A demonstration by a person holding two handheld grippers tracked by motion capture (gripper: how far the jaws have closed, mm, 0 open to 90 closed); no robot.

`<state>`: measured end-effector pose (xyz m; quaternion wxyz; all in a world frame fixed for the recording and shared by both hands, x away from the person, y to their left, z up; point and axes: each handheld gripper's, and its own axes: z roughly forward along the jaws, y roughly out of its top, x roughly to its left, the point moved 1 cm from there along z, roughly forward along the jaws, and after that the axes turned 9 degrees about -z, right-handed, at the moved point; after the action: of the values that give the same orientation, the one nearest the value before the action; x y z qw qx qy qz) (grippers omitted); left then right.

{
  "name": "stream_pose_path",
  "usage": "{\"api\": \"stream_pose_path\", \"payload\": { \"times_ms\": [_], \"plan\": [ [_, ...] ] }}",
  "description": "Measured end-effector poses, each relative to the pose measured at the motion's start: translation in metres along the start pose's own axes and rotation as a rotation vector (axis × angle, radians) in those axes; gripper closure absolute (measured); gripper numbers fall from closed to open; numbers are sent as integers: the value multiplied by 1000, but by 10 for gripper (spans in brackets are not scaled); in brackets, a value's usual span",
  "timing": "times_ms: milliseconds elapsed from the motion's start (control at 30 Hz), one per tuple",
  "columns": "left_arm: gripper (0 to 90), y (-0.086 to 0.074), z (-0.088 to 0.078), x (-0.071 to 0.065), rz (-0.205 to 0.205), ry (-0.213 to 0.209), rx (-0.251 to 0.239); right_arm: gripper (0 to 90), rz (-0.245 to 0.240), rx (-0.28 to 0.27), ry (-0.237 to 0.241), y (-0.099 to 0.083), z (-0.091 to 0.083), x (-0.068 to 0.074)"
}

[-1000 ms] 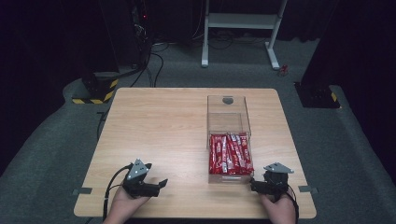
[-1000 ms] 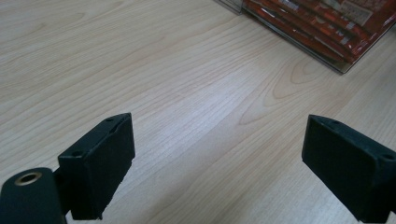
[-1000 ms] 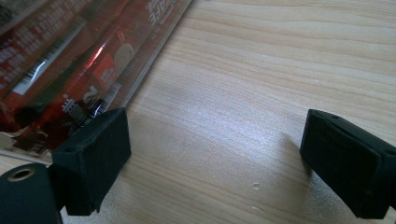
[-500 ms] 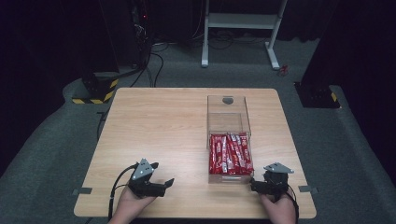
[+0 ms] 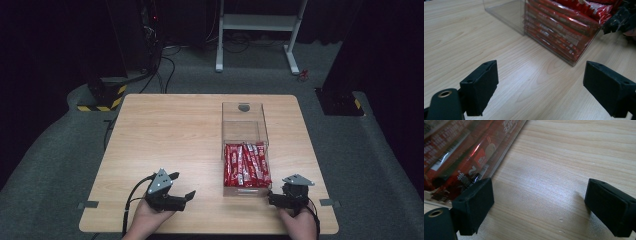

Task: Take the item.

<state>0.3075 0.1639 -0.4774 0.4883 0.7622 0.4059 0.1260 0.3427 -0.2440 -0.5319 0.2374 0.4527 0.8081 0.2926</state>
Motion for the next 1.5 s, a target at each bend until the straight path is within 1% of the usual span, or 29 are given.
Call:
{"api": "stream_pose_path", "payload": {
  "times_ms": [233, 467, 633, 1400, 1433, 1500],
  "plan": [
    [138, 9, 6, -9, 9, -20, -5, 84, 0, 0, 0, 0, 0, 0],
    [143, 23, 14, -20, 33, -43, -5, 84, 0, 0, 0, 0, 0, 0],
    [145, 29, 19, -25, 34, -59, -8, 84, 0, 0, 0, 0, 0, 0],
    [153, 49, 36, -36, 51, -91, -9, 85, 0, 0, 0, 0, 0, 0],
    [153, 48, 40, -42, -41, -108, -61, 85, 0, 0, 0, 0, 0, 0],
    [153, 49, 42, -42, -35, -109, -60, 85, 0, 0, 0, 0, 0, 0]
  ]
}}
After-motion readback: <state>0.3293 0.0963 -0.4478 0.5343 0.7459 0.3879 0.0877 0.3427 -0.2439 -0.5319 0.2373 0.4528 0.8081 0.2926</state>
